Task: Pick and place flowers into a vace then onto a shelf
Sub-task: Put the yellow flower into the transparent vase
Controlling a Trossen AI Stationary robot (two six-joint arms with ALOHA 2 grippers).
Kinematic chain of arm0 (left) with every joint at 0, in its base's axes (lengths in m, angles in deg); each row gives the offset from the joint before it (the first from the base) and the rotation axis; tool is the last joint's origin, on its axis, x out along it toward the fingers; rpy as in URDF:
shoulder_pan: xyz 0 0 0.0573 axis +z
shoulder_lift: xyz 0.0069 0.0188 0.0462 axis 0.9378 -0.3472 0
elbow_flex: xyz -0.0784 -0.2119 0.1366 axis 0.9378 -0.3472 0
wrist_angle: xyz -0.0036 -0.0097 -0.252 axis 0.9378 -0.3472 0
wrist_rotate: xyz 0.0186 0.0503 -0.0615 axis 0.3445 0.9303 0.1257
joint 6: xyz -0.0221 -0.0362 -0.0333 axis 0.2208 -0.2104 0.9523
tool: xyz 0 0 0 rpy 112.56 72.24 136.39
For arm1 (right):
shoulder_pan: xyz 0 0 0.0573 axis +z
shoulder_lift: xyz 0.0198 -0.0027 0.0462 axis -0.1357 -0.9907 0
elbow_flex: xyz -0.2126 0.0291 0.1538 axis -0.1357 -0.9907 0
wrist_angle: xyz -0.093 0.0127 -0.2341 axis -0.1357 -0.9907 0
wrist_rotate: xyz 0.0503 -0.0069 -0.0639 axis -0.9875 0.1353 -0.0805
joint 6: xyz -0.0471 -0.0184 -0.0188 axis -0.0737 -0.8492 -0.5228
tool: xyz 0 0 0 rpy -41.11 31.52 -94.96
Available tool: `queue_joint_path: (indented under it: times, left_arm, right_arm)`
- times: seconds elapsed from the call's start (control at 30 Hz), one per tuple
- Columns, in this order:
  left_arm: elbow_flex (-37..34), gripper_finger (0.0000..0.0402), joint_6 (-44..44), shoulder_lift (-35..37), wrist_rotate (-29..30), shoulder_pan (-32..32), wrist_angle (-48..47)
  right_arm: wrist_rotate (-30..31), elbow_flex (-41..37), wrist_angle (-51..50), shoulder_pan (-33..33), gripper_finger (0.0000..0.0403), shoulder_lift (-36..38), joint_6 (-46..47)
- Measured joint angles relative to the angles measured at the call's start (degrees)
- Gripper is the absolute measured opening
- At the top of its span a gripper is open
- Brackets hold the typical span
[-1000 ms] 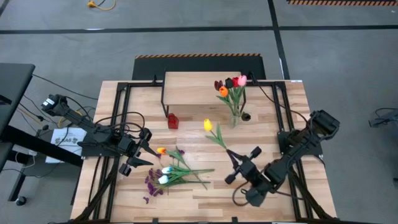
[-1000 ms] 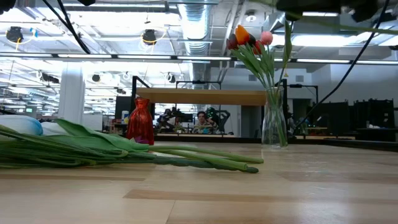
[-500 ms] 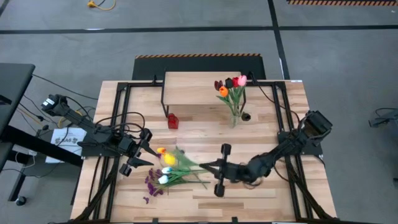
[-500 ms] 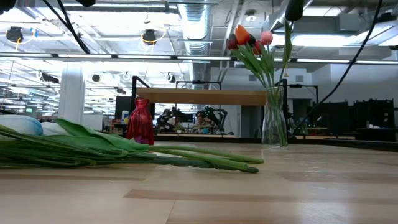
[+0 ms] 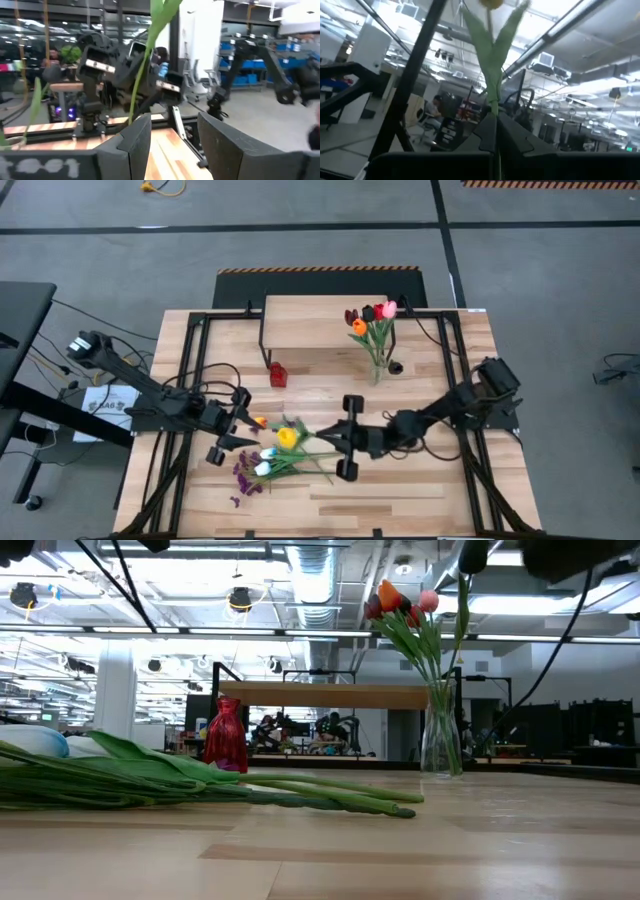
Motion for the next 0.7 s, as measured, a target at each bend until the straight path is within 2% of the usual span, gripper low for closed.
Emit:
queue_joint_path:
  times: [0.3, 0.47, 0.7]
  left_arm:
    - [0.0, 0.0152, -2.33, -6.35, 1.82, 0.16, 7.59]
    - [0.0, 0.0152, -2.41, -8.39, 1.83, 1.35, 9.09]
    - [0.01, 0.0152, -0.87, -12.02, 1.7, 4.17, 13.23]
  right_arm:
    - [-3.17, 0.04, 4.13, -3.81, 0.0, -6.67, 9.12]
    - [-7.4, 1.47, 3.89, -5.37, 0.0, -8.73, 12.9]
    - [-9.8, 5.51, -4.97, -6.05, 0.0, -9.2, 14.51]
